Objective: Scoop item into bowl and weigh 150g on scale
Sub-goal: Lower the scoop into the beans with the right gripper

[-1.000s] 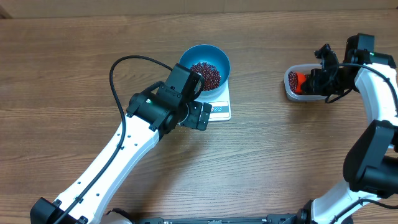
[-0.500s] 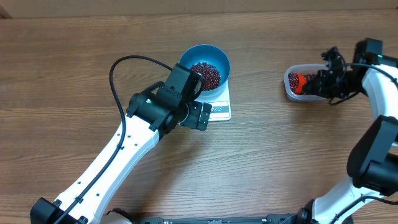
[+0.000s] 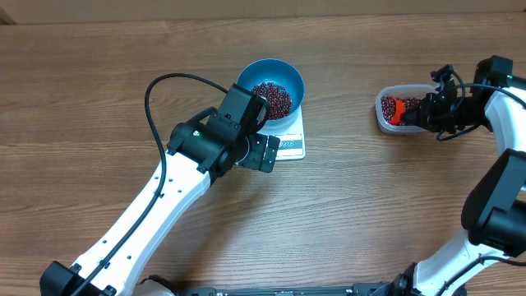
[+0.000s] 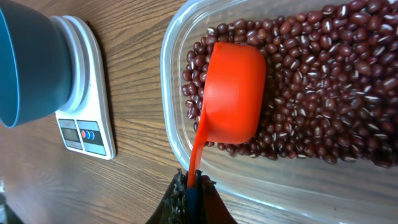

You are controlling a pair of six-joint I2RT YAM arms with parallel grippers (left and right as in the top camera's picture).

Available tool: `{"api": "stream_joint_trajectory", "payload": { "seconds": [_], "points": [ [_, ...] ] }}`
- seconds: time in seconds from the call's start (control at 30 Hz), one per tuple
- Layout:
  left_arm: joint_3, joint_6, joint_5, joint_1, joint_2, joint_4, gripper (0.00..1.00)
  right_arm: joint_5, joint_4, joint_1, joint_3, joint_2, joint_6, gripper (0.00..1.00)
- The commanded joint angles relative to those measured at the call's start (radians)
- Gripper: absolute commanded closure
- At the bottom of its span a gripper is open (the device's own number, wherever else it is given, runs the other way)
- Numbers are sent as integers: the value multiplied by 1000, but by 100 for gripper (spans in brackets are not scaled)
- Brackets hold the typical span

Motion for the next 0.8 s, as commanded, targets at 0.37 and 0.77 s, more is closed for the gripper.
{"api": "stream_joint_trajectory", "payload": {
  "seconds": [0.37,0.77],
  "points": [
    [-6,14,-10,1,-8,2,0,-168,-8,-91,-3,17,-11,96],
    [-6,14,-10,1,-8,2,1,-260,-52,-181,-3,22,-61,96]
  ]
}}
